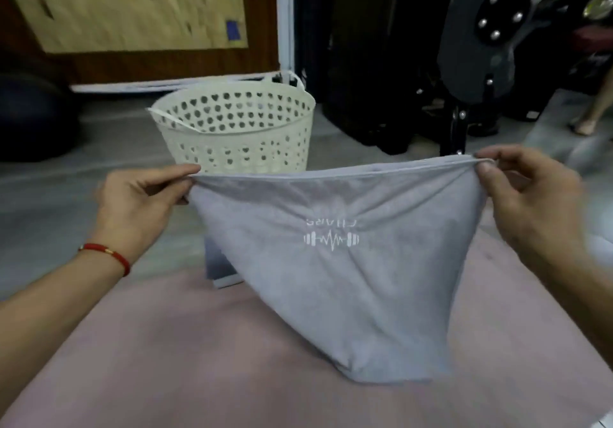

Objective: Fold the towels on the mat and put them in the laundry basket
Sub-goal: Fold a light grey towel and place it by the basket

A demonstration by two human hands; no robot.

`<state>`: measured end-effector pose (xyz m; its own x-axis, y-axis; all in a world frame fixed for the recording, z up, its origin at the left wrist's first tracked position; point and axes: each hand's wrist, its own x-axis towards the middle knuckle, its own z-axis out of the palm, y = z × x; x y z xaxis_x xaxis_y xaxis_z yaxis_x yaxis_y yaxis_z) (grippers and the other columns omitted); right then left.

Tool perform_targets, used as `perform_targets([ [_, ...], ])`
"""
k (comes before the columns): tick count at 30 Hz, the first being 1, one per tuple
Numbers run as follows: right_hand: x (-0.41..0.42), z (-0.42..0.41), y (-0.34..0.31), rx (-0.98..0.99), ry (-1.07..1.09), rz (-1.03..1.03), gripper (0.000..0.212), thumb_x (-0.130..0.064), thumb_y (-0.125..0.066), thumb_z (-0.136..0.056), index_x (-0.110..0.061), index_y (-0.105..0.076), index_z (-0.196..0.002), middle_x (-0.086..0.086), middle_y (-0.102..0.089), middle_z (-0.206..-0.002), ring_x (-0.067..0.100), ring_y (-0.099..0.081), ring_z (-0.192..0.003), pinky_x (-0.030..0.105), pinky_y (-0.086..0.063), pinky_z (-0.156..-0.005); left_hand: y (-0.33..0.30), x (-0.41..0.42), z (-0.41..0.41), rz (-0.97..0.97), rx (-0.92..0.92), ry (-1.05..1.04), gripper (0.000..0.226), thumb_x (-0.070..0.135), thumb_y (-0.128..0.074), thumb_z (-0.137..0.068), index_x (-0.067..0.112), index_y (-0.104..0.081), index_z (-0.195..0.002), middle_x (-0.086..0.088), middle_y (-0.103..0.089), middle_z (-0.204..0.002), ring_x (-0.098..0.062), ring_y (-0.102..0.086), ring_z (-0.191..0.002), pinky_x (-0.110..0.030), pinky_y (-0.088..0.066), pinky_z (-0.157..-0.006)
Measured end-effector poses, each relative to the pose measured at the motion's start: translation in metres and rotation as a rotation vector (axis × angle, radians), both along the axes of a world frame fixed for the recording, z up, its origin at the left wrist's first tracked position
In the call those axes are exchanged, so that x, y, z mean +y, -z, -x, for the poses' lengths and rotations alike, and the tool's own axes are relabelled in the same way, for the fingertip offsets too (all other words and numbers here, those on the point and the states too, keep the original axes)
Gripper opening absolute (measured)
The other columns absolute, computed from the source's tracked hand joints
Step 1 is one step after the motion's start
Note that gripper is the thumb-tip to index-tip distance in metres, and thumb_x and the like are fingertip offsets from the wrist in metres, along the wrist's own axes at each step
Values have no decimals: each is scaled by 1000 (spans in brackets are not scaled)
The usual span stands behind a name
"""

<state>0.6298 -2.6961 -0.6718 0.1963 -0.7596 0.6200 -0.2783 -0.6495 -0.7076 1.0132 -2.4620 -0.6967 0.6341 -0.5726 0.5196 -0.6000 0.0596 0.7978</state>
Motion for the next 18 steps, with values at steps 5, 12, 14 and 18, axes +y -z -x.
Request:
perform_targets([
  [5,9,-77,-67,70,-181,54,13,-17,-69,-95,-30,-66,-98,-3,-69,-91,23,-69,-88,49,-61,-76,-52,85,-37,122,-75,-177,24,2,-69,-90,17,-75,-107,22,-73,-92,3,-68,-76,-9,-53,-76],
  [12,17,-170,-117,100,-329,-63,13,-13,-74,-91,-26,-74,-87,8,-74,-90,22,-72,-84,33,-63,-78,-94,154,-69,-5,-125,-377,15,-1,-75,-84,14,-72,-84,-10,-73,-82,-13,-66,-71,-15,-55,-68],
  [14,21,-187,-112,86,-337,-82,15,-16,-76,-89,-29,-75,-82,4,-75,-86,26,-73,-86,47,-62,-82,-92,169,-70,-59,-106,-445,17,1,-78,-81,18,-74,-81,-6,-74,-80,-15,-68,-72,-20,-56,-68],
  [18,31,-200,-103,95,-370,-49,19,-18,-78,-87,-35,-75,-81,-4,-74,-86,21,-72,-88,45,-60,-89,-82,192,-71,-25,10,-467,11,5,-81,-80,14,-76,-82,-4,-75,-79,-13,-68,-74,-10,-52,-64],
])
